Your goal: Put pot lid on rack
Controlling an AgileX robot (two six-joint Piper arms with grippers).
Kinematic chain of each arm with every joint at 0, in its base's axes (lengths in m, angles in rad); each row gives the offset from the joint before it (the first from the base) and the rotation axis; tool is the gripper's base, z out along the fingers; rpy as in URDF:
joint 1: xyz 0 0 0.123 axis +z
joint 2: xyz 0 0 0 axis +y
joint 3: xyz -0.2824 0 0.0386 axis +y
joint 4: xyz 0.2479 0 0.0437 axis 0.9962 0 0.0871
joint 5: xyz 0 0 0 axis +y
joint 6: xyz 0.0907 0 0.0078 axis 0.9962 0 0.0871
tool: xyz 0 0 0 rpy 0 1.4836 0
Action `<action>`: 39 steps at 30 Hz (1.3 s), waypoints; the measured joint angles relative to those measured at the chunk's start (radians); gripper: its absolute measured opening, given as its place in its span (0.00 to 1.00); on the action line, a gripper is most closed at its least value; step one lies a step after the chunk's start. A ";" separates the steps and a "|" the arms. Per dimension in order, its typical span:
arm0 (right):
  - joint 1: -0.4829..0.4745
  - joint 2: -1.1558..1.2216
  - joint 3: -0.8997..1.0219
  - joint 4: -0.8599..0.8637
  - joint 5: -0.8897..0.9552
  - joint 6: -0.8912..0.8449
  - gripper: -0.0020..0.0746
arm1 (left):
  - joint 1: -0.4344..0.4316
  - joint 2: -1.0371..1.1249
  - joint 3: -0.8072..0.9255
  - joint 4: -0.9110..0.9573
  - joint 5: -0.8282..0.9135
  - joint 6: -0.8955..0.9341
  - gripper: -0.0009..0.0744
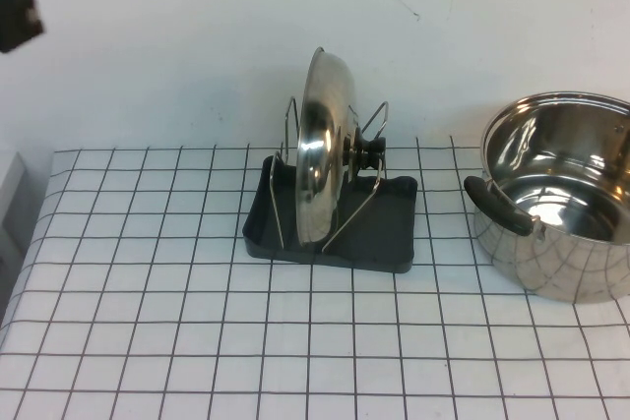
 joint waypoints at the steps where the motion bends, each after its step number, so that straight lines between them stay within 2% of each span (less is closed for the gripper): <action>1: 0.000 0.000 -0.031 0.063 0.094 -0.112 0.03 | 0.000 -0.026 0.002 0.000 0.019 0.024 0.01; 4: 0.000 -0.002 -0.106 0.239 0.260 -0.341 0.03 | 0.000 -0.096 0.022 0.000 0.076 0.104 0.01; 7: 0.000 -0.021 -0.145 0.419 0.296 -0.433 0.03 | 0.000 -0.135 0.072 -0.002 0.146 0.148 0.01; 12: 0.000 -0.029 -0.149 0.696 0.296 -0.494 0.03 | 0.000 -0.150 0.220 -0.008 0.276 0.191 0.01; 18: 0.000 -0.058 -0.086 0.893 0.293 -0.504 0.03 | 0.000 -0.168 0.401 -0.008 0.338 0.205 0.01; 21: 0.000 -0.098 -0.025 0.976 0.223 -0.504 0.03 | 0.000 -0.177 0.459 -0.011 0.349 0.175 0.01; 32: 0.000 -0.275 0.248 1.161 0.040 -0.506 0.03 | 0.000 -0.178 0.558 -0.010 0.122 0.075 0.01; 39: 0.000 -0.317 0.268 1.178 -0.013 -0.506 0.03 | 0.000 -0.178 0.558 0.000 -0.092 0.075 0.01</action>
